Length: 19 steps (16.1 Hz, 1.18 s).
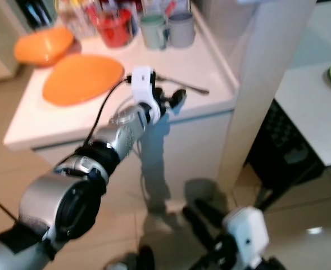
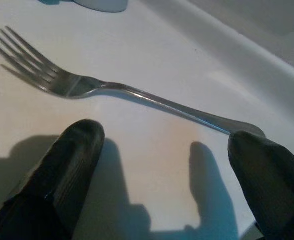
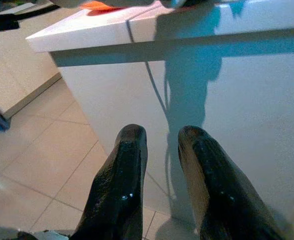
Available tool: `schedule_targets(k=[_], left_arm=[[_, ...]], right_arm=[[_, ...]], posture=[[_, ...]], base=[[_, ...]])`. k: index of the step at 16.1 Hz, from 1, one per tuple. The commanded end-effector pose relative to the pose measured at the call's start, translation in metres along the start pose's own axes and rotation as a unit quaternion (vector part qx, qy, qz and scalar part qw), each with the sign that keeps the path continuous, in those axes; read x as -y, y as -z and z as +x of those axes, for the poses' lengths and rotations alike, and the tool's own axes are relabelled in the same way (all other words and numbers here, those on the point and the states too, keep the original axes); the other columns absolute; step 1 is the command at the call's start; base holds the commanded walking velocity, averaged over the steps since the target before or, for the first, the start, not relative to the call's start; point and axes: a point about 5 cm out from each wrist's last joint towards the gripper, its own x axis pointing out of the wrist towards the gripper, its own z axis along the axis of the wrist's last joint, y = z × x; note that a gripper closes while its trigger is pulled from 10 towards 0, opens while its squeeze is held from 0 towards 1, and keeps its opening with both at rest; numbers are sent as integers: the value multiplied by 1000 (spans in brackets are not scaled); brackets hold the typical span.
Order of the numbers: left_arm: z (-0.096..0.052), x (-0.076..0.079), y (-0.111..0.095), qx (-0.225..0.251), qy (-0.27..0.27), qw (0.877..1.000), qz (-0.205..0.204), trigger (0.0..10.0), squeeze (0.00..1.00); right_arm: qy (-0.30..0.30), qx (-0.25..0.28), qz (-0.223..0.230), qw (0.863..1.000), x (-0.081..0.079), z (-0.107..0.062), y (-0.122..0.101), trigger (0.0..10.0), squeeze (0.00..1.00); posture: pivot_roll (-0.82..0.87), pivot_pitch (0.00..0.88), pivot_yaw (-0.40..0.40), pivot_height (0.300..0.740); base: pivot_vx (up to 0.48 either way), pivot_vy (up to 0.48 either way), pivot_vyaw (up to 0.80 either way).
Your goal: Setting the table
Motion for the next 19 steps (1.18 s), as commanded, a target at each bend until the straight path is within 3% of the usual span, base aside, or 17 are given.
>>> schedule_targets(k=[1, 2, 6, 9, 19], left_arm=[[-5, 4, 46, -99, 0, 995, -6, 10000, 0], [-5, 4, 43, -99, 6, 995, 32, 10000, 0], [-5, -1, 38, -92, 4, 994, 64, 10000, 0], [-5, -2, 37, -88, 1, 993, 76, 10000, 0], [-5, 0, 40, -89, 6, 993, 83, 10000, 0]], right_arm=[[0, 0, 10, 1000, -2, 0, 0, 10000, 0], [0, 1, 9, 1000, 0, 1, -1, 10000, 0], [0, 4, 9, 1000, 3, 7, 0, 10000, 0], [0, 8, 8, 1000, 5, 10, -1, 10000, 0], [1, 8, 6, 1000, 8, 10, 0, 10000, 0]], posture=[[-268, 168, 161, 740], [-265, 165, 162, 740], [-247, 155, 163, 740], [-242, 152, 162, 740], [-238, 149, 154, 740]], base=[[0, 0, 0], [0, 0, 0], [0, 0, 0], [124, 0, 0], [469, 0, 0]])
